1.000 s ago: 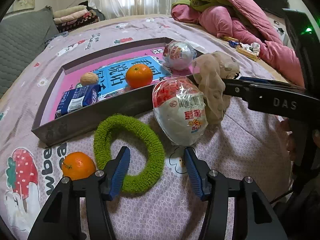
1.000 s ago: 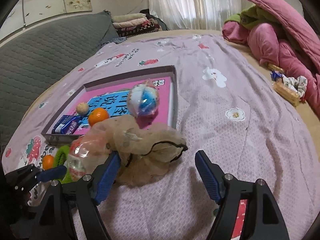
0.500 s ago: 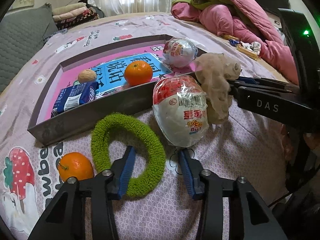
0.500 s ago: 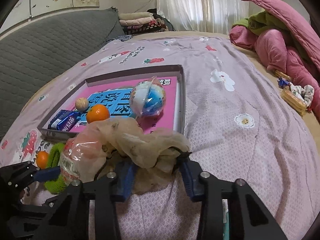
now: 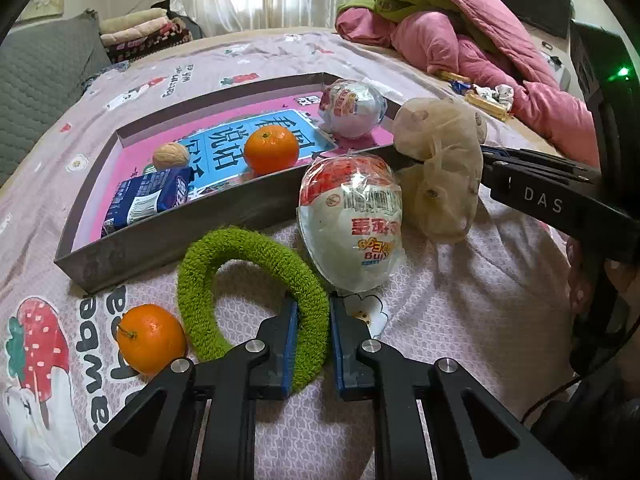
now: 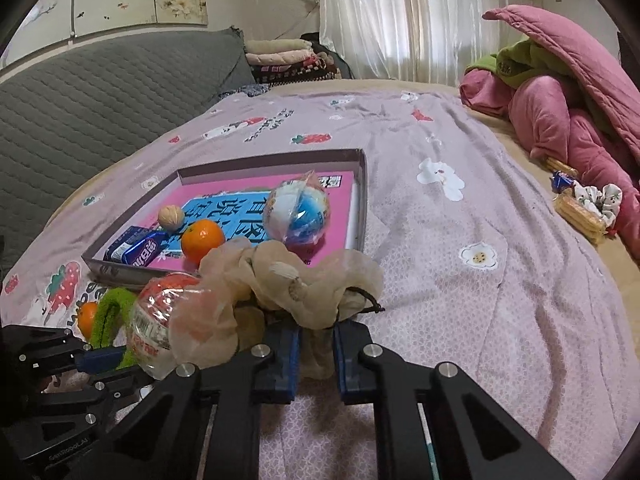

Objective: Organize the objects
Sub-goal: 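Close the left tool on the green ring while the right grasps the tan mesh pouf, then lift the green ring with the left tool while the right carries the mesh pouf toward the tray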

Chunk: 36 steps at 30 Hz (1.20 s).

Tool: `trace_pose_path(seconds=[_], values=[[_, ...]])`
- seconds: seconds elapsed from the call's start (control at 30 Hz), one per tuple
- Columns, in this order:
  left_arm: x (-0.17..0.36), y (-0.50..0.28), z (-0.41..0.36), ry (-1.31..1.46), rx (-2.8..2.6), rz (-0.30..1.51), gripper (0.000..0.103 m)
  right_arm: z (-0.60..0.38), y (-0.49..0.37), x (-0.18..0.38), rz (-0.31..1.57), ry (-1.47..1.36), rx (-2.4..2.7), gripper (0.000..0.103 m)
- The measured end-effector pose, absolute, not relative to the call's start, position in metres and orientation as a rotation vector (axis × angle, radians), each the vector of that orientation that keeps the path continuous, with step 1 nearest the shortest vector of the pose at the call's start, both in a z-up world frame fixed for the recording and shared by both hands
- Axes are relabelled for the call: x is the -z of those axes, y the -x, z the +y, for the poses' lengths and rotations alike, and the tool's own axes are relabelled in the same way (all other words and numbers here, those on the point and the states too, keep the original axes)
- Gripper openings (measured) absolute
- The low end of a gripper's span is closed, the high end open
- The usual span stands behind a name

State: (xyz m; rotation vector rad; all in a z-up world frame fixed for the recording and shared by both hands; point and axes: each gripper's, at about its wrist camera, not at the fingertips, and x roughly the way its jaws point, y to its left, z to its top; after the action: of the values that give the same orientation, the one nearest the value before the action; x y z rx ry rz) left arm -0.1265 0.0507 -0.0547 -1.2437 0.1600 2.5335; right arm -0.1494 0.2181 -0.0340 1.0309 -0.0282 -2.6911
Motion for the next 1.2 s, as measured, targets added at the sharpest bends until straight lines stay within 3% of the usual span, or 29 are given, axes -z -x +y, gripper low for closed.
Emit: trace_pose_path(seconds=[1.2], values=[[0.001, 0.104, 0.031, 1.059, -2.651, 0.057, 0.013, 0.22, 0.115, -0.006, -0.013, -0.769, 2.762, 0.013]])
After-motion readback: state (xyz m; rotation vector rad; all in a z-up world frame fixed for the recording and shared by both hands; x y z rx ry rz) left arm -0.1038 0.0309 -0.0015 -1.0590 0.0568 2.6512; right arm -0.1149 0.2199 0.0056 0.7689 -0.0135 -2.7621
